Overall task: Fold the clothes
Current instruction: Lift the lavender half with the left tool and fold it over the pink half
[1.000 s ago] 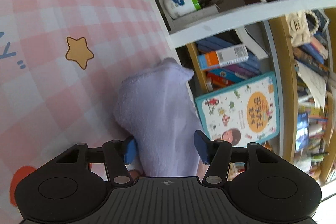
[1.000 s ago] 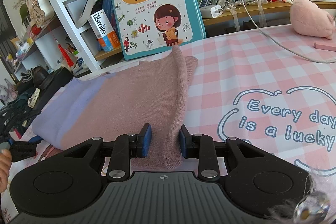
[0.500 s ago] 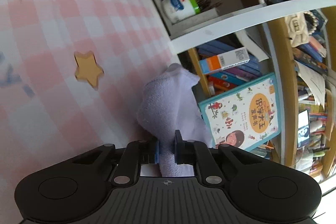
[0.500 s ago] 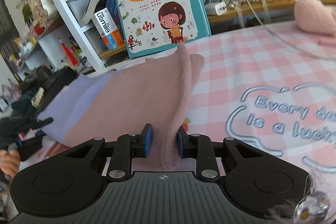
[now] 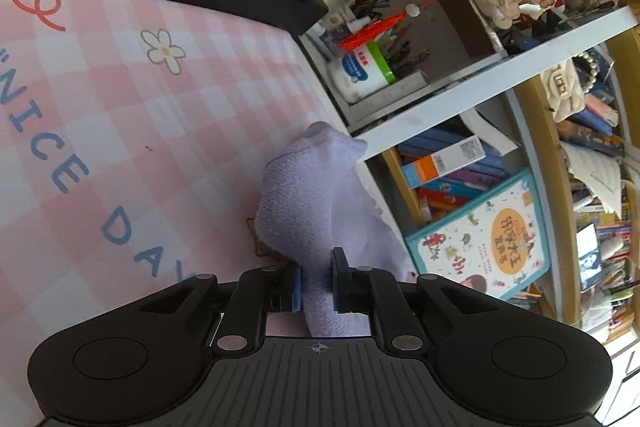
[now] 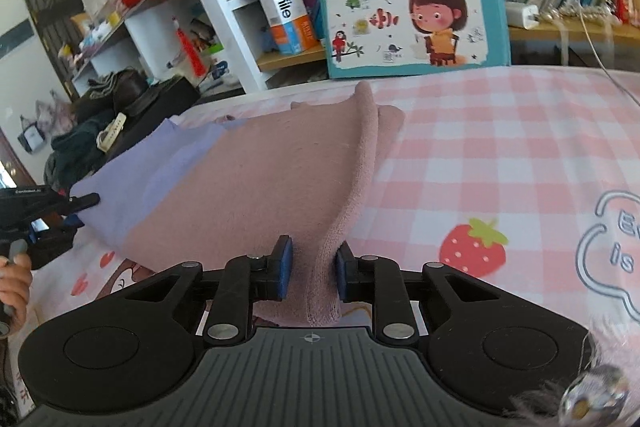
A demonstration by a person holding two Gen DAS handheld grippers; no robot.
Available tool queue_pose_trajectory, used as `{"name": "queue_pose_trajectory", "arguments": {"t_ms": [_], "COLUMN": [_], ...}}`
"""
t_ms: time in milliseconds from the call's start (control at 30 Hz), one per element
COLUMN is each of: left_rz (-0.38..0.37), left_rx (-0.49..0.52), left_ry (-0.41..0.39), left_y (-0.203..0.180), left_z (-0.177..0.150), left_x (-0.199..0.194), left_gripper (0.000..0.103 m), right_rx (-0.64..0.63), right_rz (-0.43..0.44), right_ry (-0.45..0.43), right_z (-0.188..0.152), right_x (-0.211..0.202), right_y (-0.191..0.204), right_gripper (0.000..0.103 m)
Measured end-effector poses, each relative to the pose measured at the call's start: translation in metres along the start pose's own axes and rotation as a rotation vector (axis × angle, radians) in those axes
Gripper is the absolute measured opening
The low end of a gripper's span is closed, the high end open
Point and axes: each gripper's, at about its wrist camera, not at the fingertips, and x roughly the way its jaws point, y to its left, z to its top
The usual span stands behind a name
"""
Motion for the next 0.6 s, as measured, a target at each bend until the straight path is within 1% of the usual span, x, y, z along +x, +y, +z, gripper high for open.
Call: {"name": "queue_pose_trajectory", "arguments": {"t_ms": [67,100,133,233,367,433,467,500,567,600], "left_rz": [0.008,0.007,0.006,0.013,0.012,0.012,0.013,0.013,0.01,0.009], "left_rx": [-0.012,-0.025,-0.037,-0.027,-0.031,-0.033,-0.029,-0.025,-0.027,-0.029], "left_ry": [0.001,-0.003,-0.008,-0.021,-0.056,-0.073,-0.075,-0.078,-0.077,-0.075], "left_y": [0.003,0.004,0.005,0.001,0.0,0.0,0.0,0.0,-0.001,0.0], "left_z": [0.001,0.0,0.0,0.001,-0.001,-0.003,-0.003,-0.003,-0.002,-0.002], "left_x": [0.002,0.004,0.006,0.011,0.013,0.014,0.014,0.014,0.014,0.013], "left_gripper": [0.02,0.025,0.027,0.031,0.03,0.026,0.026,0.025,0.025,0.025], "right_rx": [-0.008,-0.01,-0.012,-0.014,-0.019,-0.032,-0.046,-0.072,-0.162,-0.214], "right_rz": [0.001,0.003,0.004,0.008,0.013,0.009,-0.001,-0.024,-0.09,-0.104], "right_ry": [-0.001,-0.002,-0.004,-0.004,-0.002,-0.004,-0.013,-0.032,-0.09,-0.123], "right_z": [0.0,-0.001,-0.001,-0.001,-0.001,0.001,0.002,0.004,0.01,0.013], "right_x": [0.0,0.0,0.0,0.001,0.001,0.001,-0.001,-0.003,-0.009,-0.012], "right_y": [0.0,-0.001,-0.001,-0.002,-0.003,-0.002,-0.002,0.0,0.006,0.009], "right_gripper": [0.02,0.02,0.02,0.02,0.021,0.021,0.021,0.021,0.022,0.024]}}
